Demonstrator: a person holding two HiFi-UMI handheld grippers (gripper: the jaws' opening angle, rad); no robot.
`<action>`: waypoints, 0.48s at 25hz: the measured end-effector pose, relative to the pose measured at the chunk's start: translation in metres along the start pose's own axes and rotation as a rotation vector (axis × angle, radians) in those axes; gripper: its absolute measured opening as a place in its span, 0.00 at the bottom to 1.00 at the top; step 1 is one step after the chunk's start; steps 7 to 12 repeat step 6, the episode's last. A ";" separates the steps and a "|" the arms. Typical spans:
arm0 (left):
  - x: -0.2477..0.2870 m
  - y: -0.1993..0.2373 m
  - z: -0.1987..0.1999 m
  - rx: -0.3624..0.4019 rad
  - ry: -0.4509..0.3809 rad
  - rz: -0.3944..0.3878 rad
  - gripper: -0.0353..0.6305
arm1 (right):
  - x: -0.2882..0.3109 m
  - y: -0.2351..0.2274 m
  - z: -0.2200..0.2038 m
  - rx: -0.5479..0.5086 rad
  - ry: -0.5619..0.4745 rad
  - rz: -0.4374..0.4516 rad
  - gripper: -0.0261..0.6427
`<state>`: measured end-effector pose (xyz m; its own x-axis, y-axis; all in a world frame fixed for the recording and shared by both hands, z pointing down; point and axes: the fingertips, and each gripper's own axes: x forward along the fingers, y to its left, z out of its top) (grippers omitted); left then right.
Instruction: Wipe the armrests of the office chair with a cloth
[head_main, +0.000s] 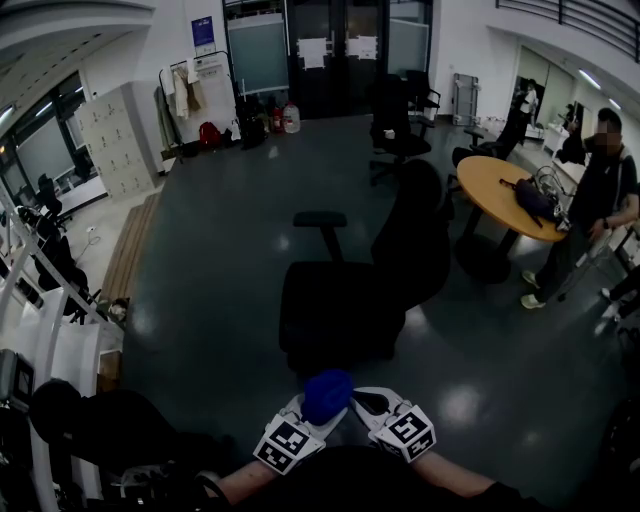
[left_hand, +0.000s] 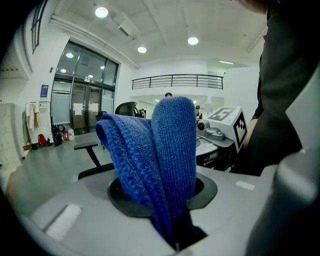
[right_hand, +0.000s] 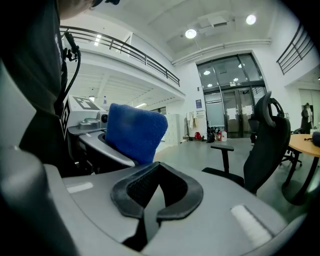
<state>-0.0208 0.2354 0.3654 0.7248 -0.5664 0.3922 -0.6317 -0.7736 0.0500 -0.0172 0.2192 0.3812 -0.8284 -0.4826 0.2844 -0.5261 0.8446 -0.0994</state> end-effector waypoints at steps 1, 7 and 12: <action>-0.001 0.000 0.000 0.000 0.000 -0.001 0.26 | 0.001 0.000 0.000 0.000 0.001 0.000 0.04; -0.003 0.003 0.000 0.000 0.000 0.002 0.26 | 0.004 0.000 0.000 0.000 0.006 0.004 0.04; -0.003 0.003 0.000 0.000 0.000 0.002 0.26 | 0.004 0.000 0.000 0.000 0.006 0.004 0.04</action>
